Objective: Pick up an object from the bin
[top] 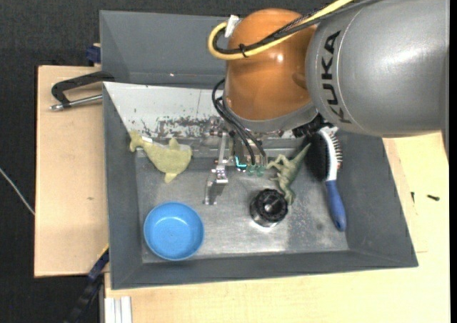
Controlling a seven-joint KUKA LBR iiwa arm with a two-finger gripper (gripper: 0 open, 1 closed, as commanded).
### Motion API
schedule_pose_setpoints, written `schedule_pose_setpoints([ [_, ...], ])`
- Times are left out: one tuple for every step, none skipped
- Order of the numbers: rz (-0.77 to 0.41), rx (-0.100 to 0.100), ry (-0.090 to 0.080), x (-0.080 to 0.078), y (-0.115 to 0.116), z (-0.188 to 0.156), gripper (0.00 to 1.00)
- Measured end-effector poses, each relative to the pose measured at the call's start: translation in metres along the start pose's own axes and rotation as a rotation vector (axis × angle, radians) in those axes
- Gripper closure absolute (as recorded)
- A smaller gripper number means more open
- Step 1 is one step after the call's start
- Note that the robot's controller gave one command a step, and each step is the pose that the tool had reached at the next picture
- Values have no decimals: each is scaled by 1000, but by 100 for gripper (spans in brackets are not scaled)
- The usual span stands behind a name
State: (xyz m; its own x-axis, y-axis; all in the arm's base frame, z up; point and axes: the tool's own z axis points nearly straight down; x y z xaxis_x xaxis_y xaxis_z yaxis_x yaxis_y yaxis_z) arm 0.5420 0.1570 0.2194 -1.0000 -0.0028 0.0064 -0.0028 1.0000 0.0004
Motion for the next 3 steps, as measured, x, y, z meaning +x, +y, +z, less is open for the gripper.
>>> schedule_pose_setpoints([
  [-161,-3,-11,29,15,148,0],
  [-161,-2,-9,29,15,144,100],
  [-156,-3,-20,27,18,5,100],
])
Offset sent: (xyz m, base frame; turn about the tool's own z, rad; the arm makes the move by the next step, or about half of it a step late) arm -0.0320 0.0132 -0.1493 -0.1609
